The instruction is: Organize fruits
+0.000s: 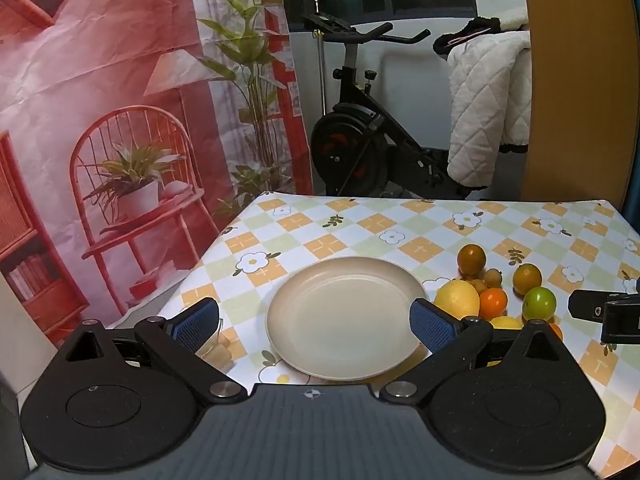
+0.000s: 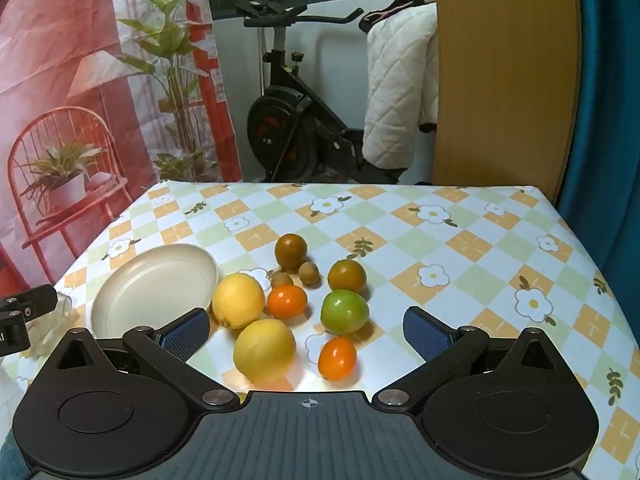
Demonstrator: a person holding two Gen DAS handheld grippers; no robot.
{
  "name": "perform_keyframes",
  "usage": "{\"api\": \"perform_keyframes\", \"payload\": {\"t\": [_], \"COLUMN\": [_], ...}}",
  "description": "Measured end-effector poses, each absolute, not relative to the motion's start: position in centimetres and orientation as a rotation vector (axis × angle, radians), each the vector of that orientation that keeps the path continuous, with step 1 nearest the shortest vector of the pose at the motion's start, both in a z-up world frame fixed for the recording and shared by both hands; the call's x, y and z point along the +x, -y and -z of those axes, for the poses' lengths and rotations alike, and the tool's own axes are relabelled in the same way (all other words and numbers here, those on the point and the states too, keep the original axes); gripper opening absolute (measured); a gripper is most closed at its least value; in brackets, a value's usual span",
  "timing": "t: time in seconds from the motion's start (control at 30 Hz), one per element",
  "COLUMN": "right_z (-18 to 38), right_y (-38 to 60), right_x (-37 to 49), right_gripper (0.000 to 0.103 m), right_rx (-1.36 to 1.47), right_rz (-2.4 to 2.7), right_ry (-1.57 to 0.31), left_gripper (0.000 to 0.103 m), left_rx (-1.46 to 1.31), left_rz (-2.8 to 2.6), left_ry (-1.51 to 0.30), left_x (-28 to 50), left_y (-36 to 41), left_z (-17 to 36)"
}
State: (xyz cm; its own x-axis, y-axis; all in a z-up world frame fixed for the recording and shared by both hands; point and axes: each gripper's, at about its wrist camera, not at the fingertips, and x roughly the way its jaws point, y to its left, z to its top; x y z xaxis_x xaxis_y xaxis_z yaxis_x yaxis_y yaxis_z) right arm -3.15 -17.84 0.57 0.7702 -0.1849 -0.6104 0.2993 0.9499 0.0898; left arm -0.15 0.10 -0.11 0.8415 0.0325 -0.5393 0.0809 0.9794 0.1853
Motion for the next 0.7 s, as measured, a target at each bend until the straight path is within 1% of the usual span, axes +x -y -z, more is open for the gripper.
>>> {"api": "perform_keyframes", "payload": {"t": [0.7], "right_z": [-0.38], "right_y": [17.84], "right_x": [-3.03], "right_gripper": [0.103], "right_rx": [0.183], "right_rz": [0.264], "right_ry": [-0.649], "left_gripper": [0.102], "left_rx": [0.205], "left_rz": [0.025], "left_ry": [-0.58], "left_x": [-0.05], "left_y": [-0.21], "left_z": [0.21]}}
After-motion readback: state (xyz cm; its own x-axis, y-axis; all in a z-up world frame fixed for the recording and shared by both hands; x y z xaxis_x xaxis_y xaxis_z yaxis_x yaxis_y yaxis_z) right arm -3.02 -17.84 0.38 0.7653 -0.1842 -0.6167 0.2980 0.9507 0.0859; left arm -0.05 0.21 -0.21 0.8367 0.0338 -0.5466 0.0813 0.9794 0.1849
